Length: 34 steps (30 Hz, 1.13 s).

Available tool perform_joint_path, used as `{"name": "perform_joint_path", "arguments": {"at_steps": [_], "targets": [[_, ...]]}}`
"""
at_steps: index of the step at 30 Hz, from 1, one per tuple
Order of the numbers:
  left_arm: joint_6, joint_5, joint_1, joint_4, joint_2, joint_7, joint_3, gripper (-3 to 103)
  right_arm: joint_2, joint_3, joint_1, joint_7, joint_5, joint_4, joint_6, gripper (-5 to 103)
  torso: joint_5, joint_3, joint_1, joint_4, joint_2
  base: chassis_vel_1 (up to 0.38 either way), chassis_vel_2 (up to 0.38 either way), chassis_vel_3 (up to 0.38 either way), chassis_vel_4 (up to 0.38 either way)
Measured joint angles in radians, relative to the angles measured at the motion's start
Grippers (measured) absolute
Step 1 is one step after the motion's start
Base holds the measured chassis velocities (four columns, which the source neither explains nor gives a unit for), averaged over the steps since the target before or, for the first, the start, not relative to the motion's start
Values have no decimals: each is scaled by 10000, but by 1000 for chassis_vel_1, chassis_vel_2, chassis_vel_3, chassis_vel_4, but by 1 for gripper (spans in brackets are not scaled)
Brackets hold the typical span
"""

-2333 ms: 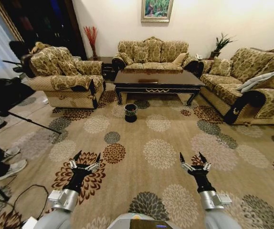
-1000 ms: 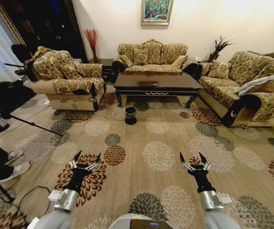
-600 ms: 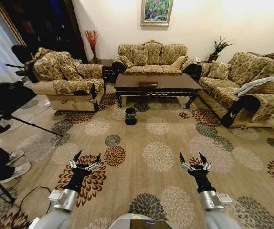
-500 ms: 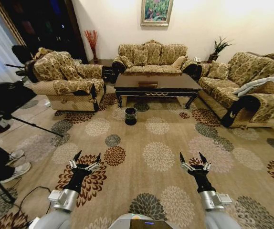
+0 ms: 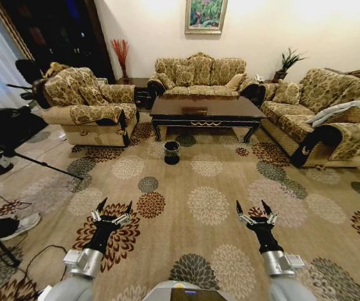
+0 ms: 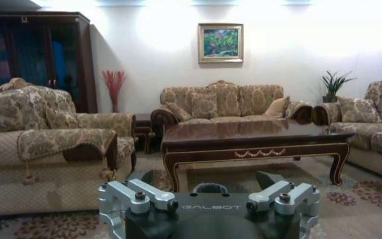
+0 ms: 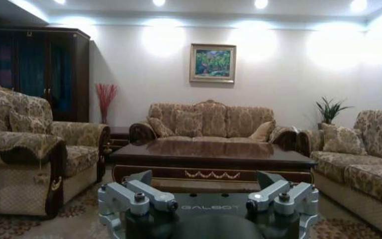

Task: Move to the front of the table and pick up the trash from the floor, then place it into the trash bin.

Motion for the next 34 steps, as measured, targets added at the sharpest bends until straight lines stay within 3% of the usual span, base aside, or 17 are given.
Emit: {"name": "perform_joint_path", "arguments": {"at_steps": [34], "targets": [[0,0,0,0,0,0,0,100,0,0,0,0,0,0,0,100,0,-31,-24,0,-57,0,0,0,0]]}}
